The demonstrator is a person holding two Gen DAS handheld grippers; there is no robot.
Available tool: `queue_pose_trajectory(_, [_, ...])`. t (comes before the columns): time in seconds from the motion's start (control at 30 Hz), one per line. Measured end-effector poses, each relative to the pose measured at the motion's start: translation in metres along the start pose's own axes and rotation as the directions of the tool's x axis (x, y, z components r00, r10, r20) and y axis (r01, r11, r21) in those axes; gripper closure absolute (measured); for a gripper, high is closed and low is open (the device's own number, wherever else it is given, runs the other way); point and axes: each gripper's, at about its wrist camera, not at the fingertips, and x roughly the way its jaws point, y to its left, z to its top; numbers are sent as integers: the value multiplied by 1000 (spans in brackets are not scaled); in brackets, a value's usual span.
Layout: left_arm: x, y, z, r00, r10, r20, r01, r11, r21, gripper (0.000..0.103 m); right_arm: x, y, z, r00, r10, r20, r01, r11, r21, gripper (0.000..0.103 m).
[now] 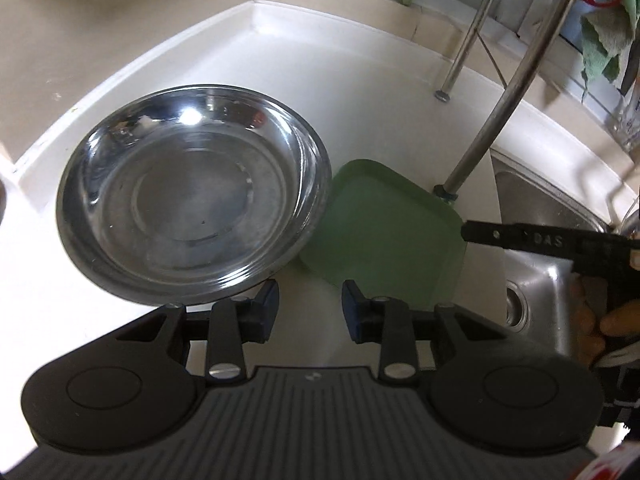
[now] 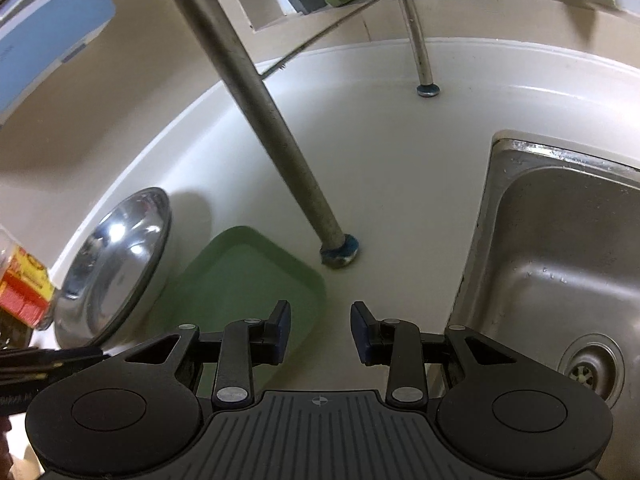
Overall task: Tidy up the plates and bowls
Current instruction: 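Close the left gripper on the green plate edge and lift it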
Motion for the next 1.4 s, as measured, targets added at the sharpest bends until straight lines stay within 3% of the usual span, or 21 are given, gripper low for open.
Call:
queue_pose_trajectory(0.07, [4, -2, 2, 1000, -3, -4, 3, 1000, 10, 73, 7, -1, 1, 1000, -10, 3, 10, 1000, 3, 70])
queue_pose_trajectory(0.27, [13, -3, 4, 1000, -8, -26, 8, 1000, 17, 73, 17, 0, 0, 1000, -7, -10, 7, 1000, -6, 96])
queue_pose_trajectory(0.47, [17, -3, 6, 999, -12, -38, 13, 1000, 24, 73, 10, -1, -5, 999, -19, -42, 17, 998, -57, 97])
queue_pose_trajectory(0.73, [29, -14, 9, 996, -30, -85, 35, 997, 66, 74, -10, -19, -15, 997, -25, -70, 23, 1000, -17, 98])
queue_pose_trajectory(1.0, [50, -22, 13, 988, -26, -151, 43, 993, 112, 88, -14, -17, -20, 998, -26, -56, 27, 1000, 7, 98])
queue_pose_trajectory(1.13, [53, -23, 13, 988, -35, -150, 52, 992, 111, 97, -13, -18, -20, 998, -22, -54, 23, 1000, 19, 98])
queue_pose_trajectory(1.4, [44, -27, 15, 993, -40, -112, 52, 993, 110, 97, -22, -13, -15, 999, -31, -24, 31, 1000, -4, 98])
